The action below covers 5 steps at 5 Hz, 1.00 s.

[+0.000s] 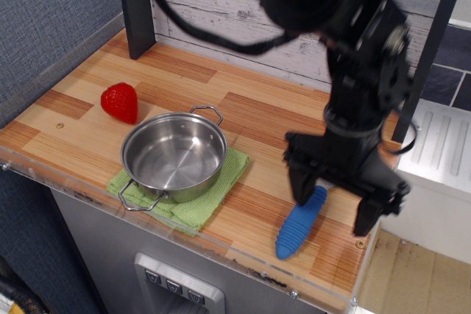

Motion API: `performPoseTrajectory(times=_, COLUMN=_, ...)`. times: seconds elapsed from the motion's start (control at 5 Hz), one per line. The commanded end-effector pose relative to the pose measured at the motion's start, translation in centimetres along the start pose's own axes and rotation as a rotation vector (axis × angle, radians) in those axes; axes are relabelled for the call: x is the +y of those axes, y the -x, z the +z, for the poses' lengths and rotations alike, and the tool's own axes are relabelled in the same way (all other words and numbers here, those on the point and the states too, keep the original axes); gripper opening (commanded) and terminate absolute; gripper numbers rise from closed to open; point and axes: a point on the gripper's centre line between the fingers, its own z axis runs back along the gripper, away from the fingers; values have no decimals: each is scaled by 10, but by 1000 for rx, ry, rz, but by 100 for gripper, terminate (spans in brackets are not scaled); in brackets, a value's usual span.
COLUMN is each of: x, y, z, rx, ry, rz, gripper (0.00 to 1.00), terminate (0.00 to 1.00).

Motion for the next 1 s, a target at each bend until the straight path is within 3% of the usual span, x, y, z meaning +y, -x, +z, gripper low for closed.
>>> performPoseTrajectory(times=0.0, x=0, y=-1, z=-24, rx=26, ry=-8, rz=23, gripper=100, terminate=0)
performPoseTrajectory(times=0.4, x=2, y=1, z=-18, rx=41, ry=-22, rz=-21, gripper=100, terminate=0)
performPoseTrajectory(times=0.6, x=2, y=3, z=-20, rx=46, ry=-31, rz=-42, gripper=0, terminate=0)
performPoseTrajectory(times=0.8, x=3, y=3, z=-19, rx=66, ry=-19, rz=-82, gripper=0, terminate=0)
